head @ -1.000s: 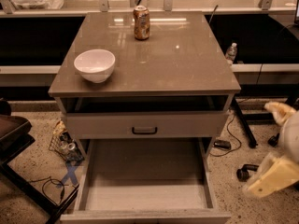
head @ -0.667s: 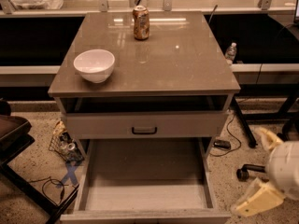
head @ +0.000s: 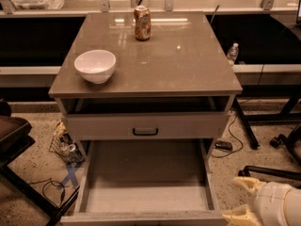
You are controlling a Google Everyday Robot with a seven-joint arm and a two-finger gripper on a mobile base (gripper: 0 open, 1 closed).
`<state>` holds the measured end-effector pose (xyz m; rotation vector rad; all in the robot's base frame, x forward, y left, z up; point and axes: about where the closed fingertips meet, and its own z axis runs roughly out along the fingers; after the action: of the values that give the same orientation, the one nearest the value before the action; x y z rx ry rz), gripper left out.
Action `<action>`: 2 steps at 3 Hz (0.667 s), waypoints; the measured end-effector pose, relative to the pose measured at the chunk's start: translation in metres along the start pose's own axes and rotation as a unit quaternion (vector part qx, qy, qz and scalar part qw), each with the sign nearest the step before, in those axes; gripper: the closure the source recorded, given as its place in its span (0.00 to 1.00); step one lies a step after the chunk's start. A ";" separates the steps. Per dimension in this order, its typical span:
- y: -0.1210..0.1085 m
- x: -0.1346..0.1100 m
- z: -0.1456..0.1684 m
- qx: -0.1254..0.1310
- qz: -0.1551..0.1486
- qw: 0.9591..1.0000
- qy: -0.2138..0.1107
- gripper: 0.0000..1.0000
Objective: Close middle drawer
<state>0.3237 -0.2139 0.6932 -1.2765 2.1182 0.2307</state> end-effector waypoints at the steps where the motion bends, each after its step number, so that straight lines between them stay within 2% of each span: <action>1: 0.016 0.018 0.018 -0.015 0.024 0.999 -0.018 0.64; 2: 0.017 0.018 0.019 -0.016 0.024 0.999 -0.019 0.87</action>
Offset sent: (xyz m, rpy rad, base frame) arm -0.0110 0.0032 -0.0262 0.0566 0.0230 -0.0117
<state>0.3116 -0.2095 0.6642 -1.2317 2.1217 0.3085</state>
